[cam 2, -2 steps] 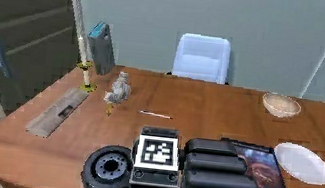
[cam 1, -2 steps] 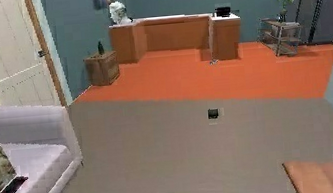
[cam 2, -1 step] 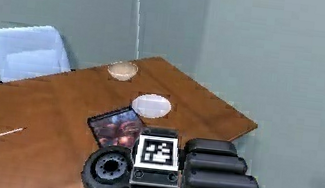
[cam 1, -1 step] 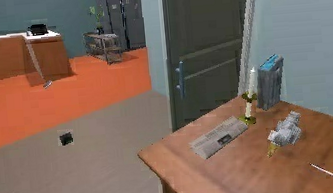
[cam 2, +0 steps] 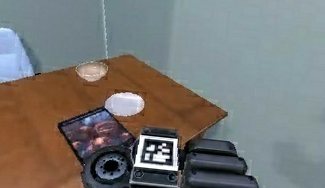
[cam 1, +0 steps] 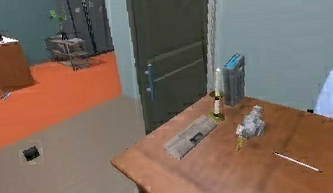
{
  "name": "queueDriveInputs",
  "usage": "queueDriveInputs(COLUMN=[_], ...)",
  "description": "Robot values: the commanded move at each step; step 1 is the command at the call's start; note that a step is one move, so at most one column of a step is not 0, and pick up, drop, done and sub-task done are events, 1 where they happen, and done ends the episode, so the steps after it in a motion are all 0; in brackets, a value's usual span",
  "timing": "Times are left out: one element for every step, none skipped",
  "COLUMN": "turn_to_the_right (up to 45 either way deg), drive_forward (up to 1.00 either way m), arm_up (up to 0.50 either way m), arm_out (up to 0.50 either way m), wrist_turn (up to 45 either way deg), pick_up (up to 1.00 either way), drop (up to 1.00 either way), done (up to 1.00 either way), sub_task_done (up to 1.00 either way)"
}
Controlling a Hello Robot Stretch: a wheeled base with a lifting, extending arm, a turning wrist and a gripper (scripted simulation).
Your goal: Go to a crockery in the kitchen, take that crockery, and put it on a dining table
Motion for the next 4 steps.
queueDriveInputs(turn_to_the_right=[-45.0, -27.0, 45.0, 24.0], drive_forward=[0.0, 0.0, 0.0, 0.0], arm_up=[0.0, 0.0, 0.0, 0.0], arm_out=[0.0, 0.0, 0.0, 0.0], wrist_turn=[0.0, 0.0, 0.0, 0.0], pick_up=[0.0, 0.0, 0.0, 0.0], drop=[0.0, 0.0, 0.0, 0.0], done=[0.0, 0.0, 0.0, 0.0], sub_task_done=[0.0, 0.0, 0.0, 0.0])
